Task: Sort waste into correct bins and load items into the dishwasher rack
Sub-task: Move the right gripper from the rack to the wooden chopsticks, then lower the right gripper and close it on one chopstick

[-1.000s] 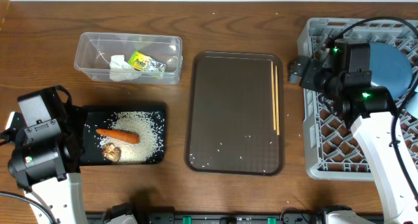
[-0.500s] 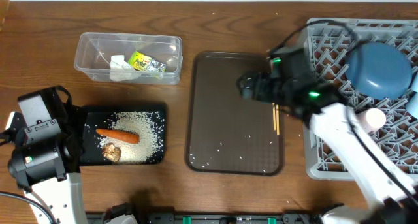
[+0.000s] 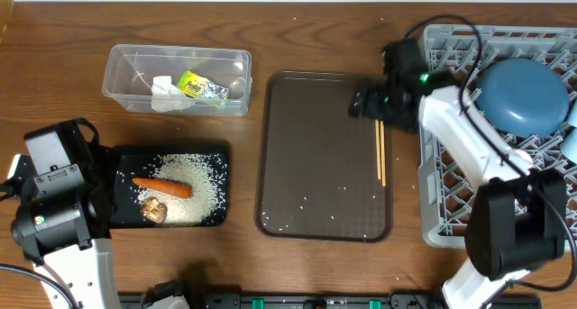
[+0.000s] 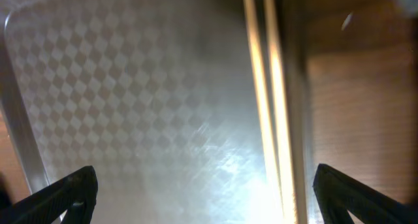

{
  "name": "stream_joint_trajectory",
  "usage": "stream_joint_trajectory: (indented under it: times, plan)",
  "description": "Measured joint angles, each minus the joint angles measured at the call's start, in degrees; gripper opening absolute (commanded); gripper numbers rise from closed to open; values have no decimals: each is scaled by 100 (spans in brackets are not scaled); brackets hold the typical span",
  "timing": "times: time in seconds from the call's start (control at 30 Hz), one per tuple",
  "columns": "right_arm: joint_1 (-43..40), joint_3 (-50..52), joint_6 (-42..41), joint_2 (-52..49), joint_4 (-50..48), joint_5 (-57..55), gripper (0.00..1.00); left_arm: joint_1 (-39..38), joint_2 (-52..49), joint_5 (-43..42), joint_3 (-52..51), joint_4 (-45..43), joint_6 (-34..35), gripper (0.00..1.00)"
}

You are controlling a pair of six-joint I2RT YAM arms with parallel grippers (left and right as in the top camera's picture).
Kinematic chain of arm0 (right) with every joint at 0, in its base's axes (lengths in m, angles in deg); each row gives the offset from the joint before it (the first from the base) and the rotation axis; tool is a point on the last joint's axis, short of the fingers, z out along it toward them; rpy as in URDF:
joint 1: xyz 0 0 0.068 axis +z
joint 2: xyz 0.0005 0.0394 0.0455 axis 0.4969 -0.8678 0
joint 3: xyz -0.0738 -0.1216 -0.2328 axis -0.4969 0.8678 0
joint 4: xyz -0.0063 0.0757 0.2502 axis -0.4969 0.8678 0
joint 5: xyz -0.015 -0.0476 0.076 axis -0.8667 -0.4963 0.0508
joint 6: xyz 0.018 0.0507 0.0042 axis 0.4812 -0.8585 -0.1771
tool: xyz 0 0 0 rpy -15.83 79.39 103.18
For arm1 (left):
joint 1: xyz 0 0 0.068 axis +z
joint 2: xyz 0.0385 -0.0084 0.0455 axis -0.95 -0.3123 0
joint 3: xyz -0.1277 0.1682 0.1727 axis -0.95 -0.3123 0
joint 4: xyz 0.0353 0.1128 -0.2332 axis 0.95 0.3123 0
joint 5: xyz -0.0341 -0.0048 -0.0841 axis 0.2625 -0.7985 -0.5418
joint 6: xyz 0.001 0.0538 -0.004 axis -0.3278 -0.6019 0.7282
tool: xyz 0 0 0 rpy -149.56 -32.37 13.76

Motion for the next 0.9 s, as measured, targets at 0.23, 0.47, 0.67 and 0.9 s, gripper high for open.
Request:
stream_joint_trajectory:
  times: [0.23, 0.47, 0.67, 0.9]
  plan:
    - [4, -621, 553, -326, 341, 44, 99, 0, 0, 0, 0, -2, 0, 98]
    - [39, -636, 568, -796, 448, -74, 97, 0, 0, 2, 0, -2, 0, 98]
    - [219, -636, 546, -1191, 345, -155, 98, 0, 0, 2, 0, -2, -2, 98]
    - [560, -636, 509, -1204, 297, -295, 99, 0, 0, 2, 0, -2, 0, 98]
